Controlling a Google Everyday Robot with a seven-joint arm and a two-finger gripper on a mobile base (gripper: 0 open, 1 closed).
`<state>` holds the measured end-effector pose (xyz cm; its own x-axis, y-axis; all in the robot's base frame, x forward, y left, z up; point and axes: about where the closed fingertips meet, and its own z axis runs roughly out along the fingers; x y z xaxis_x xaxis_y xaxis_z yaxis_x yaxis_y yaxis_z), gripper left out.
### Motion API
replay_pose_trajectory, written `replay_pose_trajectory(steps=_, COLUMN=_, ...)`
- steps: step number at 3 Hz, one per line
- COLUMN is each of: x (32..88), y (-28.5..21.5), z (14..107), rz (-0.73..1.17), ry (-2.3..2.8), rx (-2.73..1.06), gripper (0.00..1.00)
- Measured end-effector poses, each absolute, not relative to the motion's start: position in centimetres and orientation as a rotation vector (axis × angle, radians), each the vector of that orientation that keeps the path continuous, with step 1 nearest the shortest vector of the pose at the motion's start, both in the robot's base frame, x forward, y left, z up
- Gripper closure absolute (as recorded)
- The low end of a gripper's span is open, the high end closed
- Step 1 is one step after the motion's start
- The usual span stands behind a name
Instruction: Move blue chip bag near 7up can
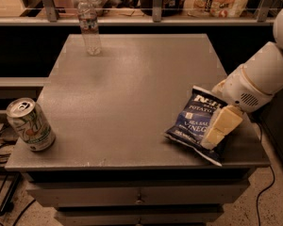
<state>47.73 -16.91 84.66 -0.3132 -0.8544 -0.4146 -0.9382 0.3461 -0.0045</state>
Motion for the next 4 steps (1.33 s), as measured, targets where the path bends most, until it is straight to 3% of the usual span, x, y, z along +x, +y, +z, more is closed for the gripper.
replay_pose_trajectory(steps=4, x=47.8, y=-12.8, z=89.0, rz=0.204, ry=2.208, rx=-1.742, gripper=0.95)
